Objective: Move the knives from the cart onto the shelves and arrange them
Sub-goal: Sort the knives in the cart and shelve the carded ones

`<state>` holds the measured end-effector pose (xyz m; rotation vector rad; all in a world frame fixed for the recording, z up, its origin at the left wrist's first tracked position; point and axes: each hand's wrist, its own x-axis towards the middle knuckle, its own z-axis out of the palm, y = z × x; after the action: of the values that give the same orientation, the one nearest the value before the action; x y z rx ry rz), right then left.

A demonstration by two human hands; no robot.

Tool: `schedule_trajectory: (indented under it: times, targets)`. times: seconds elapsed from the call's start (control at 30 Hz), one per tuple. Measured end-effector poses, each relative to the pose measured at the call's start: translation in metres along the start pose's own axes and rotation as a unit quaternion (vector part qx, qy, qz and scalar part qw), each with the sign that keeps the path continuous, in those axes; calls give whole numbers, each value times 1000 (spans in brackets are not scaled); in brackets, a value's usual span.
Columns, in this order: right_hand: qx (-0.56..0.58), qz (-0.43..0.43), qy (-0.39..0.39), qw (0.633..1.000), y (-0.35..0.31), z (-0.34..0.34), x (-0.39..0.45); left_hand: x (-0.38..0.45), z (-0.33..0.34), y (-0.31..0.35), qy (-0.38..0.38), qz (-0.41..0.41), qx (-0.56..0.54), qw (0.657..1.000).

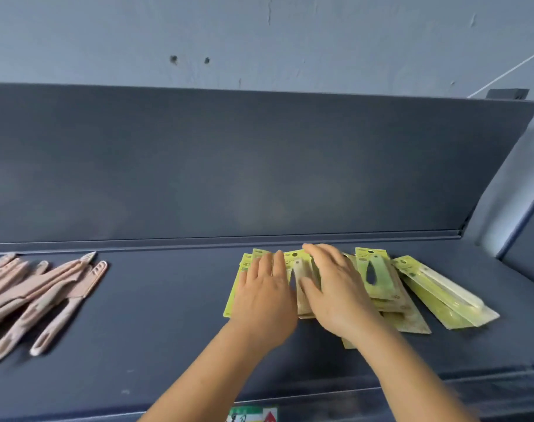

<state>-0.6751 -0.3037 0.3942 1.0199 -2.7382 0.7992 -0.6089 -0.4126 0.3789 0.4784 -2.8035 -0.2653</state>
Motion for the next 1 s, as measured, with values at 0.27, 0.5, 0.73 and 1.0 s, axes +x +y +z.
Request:
schedule_trajectory:
  times: [0.27,0.5,0.73,1.0]
  targets:
    - [-37,-31,-133,990,-40,49,2,-15,5,-66,-164,10,29,986]
    - [-40,-5,-157,987,-55,63,7,-17,-1,-90,-184,39,58,980]
    - [-69,-27,-184,980,-77,77,12,-28,-15,-132,-177,-14,88,980]
    - [-79,-46,-206,974,-103,97,32,-31,-23,-165,-137,-45,72,987]
